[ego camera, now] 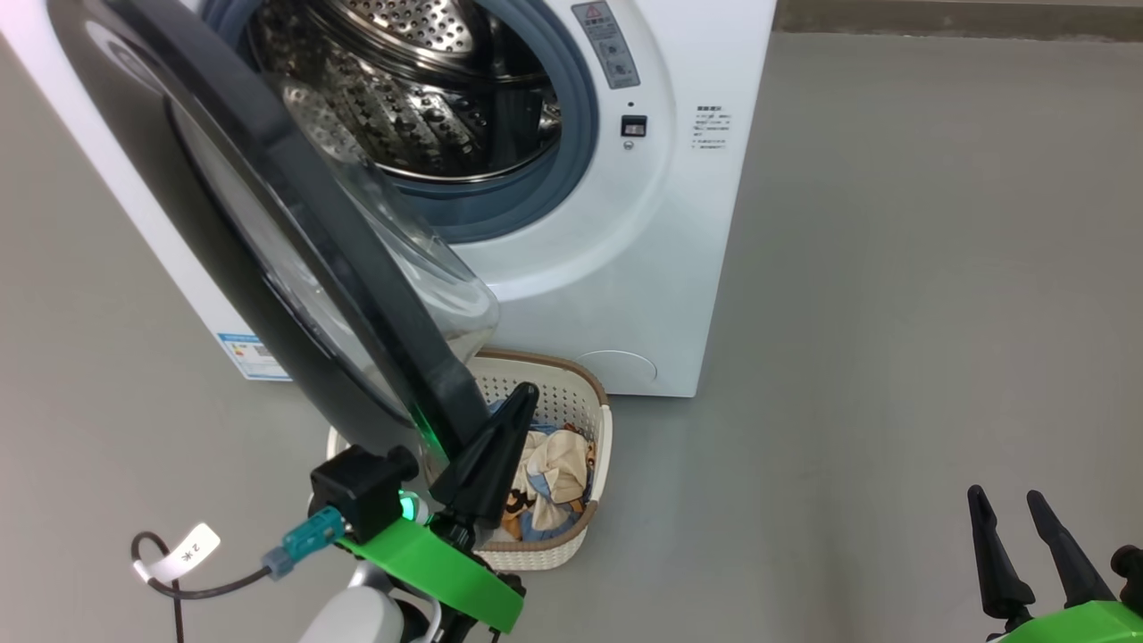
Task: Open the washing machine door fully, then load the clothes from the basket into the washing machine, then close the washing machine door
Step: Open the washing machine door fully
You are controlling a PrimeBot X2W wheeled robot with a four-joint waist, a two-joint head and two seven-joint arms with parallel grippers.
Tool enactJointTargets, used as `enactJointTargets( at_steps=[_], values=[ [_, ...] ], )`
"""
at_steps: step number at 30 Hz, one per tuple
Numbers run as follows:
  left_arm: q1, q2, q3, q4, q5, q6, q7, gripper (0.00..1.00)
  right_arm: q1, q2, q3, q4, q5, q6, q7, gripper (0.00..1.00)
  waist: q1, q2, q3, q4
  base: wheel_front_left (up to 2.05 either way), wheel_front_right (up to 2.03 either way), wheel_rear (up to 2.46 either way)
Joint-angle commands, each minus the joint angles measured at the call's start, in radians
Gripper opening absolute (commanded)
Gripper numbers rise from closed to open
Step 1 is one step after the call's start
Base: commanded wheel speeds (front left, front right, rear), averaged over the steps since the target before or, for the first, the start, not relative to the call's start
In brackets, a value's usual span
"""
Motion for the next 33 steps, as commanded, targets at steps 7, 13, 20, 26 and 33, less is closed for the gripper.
enactJointTargets(
  at_steps=[7, 13, 20, 26, 33],
  values=[
    [0.005, 0.027, 0.081, -0.019, -0.009, 0.006, -0.006, 0.0, -0.028, -0.017, 0.017, -0.03, -0.009, 0.002, -0.012, 1.0, 0.0, -0.0001, -0.004, 0.03, 0.0, 0.0, 0.0],
    [0.038, 0.028, 0.097, -0.023, -0.006, 0.006, -0.006, 0.0, -0.022, -0.015, 0.014, -0.032, -0.011, 0.002, -0.012, 1.0, 0.0, -0.0001, -0.011, 0.056, 0.0, 0.0, 0.0],
    [0.063, 0.033, 0.11, -0.028, -0.005, 0.006, -0.006, 0.0, -0.019, -0.016, 0.018, -0.033, -0.01, 0.002, -0.012, 1.0, 0.0, -0.0001, -0.015, 0.1, 0.0, 0.0, 0.0],
    [0.074, 0.033, 0.119, -0.026, -0.002, 0.006, -0.006, 0.0, -0.016, -0.019, 0.021, -0.031, -0.009, 0.002, -0.012, 1.0, 0.0, -0.0001, -0.027, 0.145, 0.0, 0.0, 0.0],
    [0.119, 0.035, 0.14, -0.038, 0.011, 0.007, -0.006, 0.0, 0.002, -0.018, 0.025, -0.031, -0.007, 0.002, -0.012, 1.0, 0.0, -0.0001, -0.05, 0.203, 0.0, 0.0, 0.0]
  ],
)
